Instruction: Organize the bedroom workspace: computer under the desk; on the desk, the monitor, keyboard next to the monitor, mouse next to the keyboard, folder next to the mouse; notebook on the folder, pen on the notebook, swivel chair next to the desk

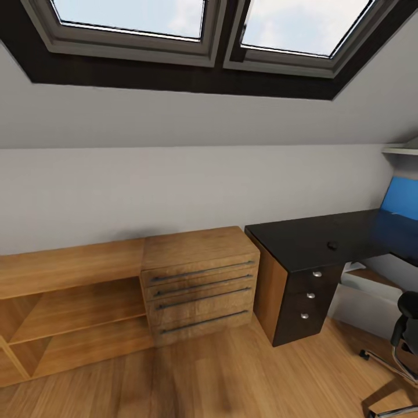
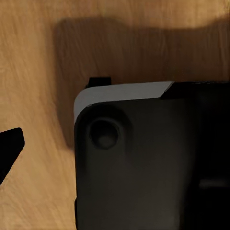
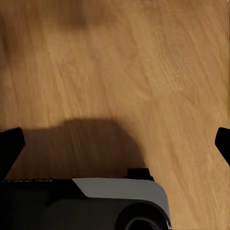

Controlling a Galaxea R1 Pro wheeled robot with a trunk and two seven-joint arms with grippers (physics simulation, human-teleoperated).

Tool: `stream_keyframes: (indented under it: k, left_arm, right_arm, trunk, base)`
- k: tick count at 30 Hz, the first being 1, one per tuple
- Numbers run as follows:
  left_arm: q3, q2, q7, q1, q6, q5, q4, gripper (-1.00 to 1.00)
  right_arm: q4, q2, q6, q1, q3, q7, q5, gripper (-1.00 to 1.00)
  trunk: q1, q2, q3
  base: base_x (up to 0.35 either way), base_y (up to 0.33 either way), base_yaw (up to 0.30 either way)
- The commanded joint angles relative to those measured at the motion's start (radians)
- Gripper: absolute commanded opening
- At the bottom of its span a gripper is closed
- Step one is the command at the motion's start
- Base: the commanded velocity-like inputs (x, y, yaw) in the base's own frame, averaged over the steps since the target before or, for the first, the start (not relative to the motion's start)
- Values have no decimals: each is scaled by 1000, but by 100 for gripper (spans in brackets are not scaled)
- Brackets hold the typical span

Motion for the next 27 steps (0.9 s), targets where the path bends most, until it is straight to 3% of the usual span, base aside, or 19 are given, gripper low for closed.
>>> stream_keyframes:
  k: [1, 2, 6, 9, 16, 18, 19, 27]
  left_arm:
    - [0, -1, 1, 0, 0, 1, -35, 100]
    - [0, -1, 1, 0, 0, 1, -57, 100]
    - [1, -33, 3, 1, 1, 4, -273, 100]
    - [2, -39, 3, 1, 1, 26, -338, 100]
    - [2, -40, 2, 1, -6, 99, -306, 100]
    - [3, -38, 3, 1, -50, 112, -288, 100]
    - [5, -37, 4, 1, -152, 118, -275, 100]
    - [6, -38, 8, 1, -208, 120, -271, 100]
  right_arm:
    - [-30, 3, -15, 0, -2, -1, -4, 100]
    - [-46, 4, -20, 0, -2, -1, -6, 100]
    - [-207, 8, -36, -7, -2, -8, -9, 100]
    - [-253, 7, -39, -16, -2, -13, -11, 100]
    - [-258, 4, -40, -26, -5, -15, -10, 100]
    - [-227, 4, -42, -27, -5, -16, -9, 100]
    - [-191, 6, -58, -27, 0, -15, -5, 100]
    - [-174, 4, -80, -28, 3, -14, -1, 100]
  trunk:
    - [-4, 7, 2]
    - [-8, 14, 5]
    - [-23, 42, 18]
    - [-35, 63, 27]
    - [-61, 112, 49]
    - [-69, 126, 55]
    - [-73, 133, 59]
    - [-104, 189, 84]
  base:
    - [0, 0, 0]
    - [0, 0, 0]
    - [0, 0, 0]
    - [0, 0, 0]
    - [0, 0, 0]
    - [0, 0, 0]
    - [0, 0, 0]
    - [0, 0, -13]
